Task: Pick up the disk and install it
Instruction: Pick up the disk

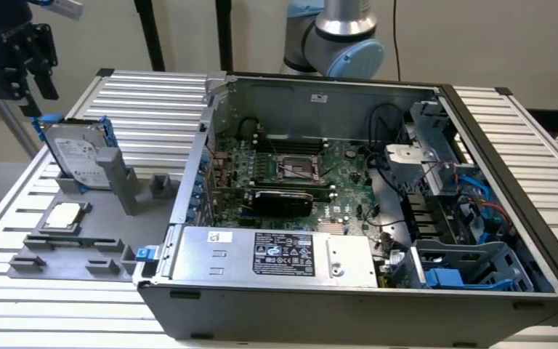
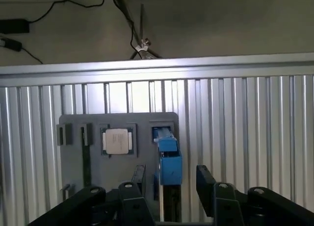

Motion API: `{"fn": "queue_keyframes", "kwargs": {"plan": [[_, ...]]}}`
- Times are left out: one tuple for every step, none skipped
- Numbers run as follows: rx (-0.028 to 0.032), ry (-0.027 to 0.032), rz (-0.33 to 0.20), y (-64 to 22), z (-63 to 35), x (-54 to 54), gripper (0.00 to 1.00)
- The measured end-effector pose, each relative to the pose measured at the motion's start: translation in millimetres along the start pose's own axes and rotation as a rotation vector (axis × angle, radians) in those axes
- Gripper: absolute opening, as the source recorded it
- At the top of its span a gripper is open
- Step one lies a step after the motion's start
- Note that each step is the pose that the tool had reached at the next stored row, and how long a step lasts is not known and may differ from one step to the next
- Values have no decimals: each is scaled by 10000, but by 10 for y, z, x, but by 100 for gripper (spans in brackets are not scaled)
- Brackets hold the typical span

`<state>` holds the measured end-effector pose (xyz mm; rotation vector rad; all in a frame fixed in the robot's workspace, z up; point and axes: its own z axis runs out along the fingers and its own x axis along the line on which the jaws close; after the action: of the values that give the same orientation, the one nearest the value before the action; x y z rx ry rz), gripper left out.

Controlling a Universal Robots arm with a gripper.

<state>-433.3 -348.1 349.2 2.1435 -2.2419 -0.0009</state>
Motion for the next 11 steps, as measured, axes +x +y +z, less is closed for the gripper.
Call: {"fn": "queue_keyframes", "kwargs": {"plan": [[25,0,-51,0,6,0,100],[53,1,-106,0,14,0,100],[85,2,-166,0,24,-1,100],[115,2,-218,0,33,-1,100],[145,2,-264,-1,43,-1,100],[170,2,-290,-1,55,-1,100],[190,1,-302,-2,71,-2,100],[199,0,-303,-2,89,-2,100],[203,0,-304,-3,107,-3,100],[203,1,-304,-3,125,-3,100],[203,1,-305,-4,143,-4,100]]}}
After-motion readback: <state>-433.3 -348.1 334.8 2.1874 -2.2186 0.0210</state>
